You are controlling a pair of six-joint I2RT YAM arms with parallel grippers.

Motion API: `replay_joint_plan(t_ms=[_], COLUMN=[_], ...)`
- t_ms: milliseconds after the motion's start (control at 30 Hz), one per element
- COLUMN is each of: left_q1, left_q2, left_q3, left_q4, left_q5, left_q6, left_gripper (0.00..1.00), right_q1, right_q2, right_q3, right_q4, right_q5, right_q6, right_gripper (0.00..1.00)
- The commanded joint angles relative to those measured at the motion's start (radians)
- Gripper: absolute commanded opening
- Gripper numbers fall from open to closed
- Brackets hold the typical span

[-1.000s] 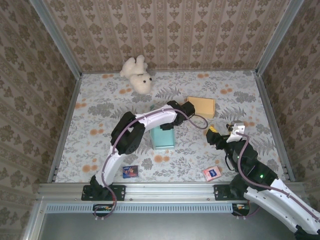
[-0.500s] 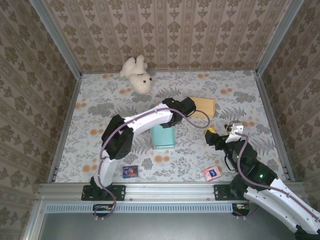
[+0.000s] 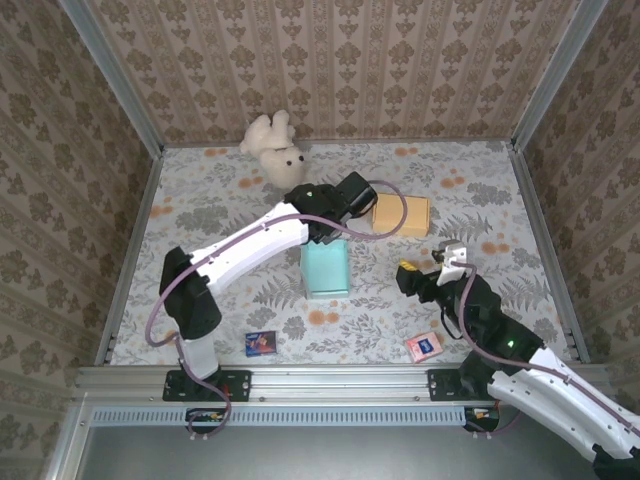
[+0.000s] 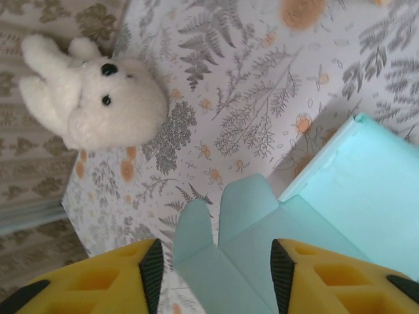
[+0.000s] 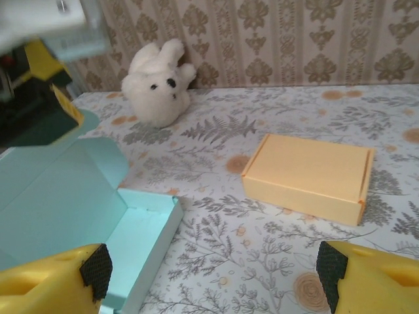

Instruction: Fold the paper box

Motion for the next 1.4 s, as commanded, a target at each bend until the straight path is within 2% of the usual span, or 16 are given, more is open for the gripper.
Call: replay_joint_plan(t_ms=[0,167,300,533,767,833,1000,1133,1200,1367], left_q1=[0.004,0.027,0.050,0.101,0.110,0.110,0.114,0.115,0.113,0.098], left_q2=[-0.063,-0.182,-0.283,-0.344,-0.325,-0.312,-0.269,-0.243,-0.231,-0.223], left_q3=[0.025,-0.096,-0.209,-0.337,-0.403,-0.398,-0.372,-0.329,-0.292,-0.194], left_q4=[-0.100,-0.059,0.018,0.078,0.162,0.156,0.111,0.073,0.047,0.009], left_q5=[0.050,0.193,0.264,0.346,0.437,0.421,0.348,0.317,0.295,0.271], left_q6=[-0.304,-0.505,-0.596,-0.640,-0.651,-0.640,-0.585,-0.484,-0.400,-0.082], left_gripper=[0.53,0.54,0.53,0.51,0.47,0.43,0.24,0.08,0.01,0.00], right_q1=[-0.005,-0.005,-0.005,-0.005,-0.005,-0.005,-0.005,-0.005,-0.005,-0.005], right_q2=[0.009,0.012,0.016,0.031,0.050,0.054,0.057,0.063,0.071,0.137], right_q3=[-0.011,-0.020,-0.023,-0.023,-0.018,-0.017,-0.014,-0.011,-0.012,-0.030], right_q4=[0.068,0.096,0.111,0.120,0.119,0.119,0.116,0.118,0.128,0.206], right_q5=[-0.092,-0.140,-0.171,-0.197,-0.200,-0.201,-0.198,-0.194,-0.197,-0.210], right_q6=[-0.033,-0.048,-0.060,-0.066,-0.071,-0.071,-0.070,-0.068,-0.072,-0.169], right_gripper=[0.85,0.85,0.85,0.85,0.85,0.85,0.85,0.85,0.85,0.84])
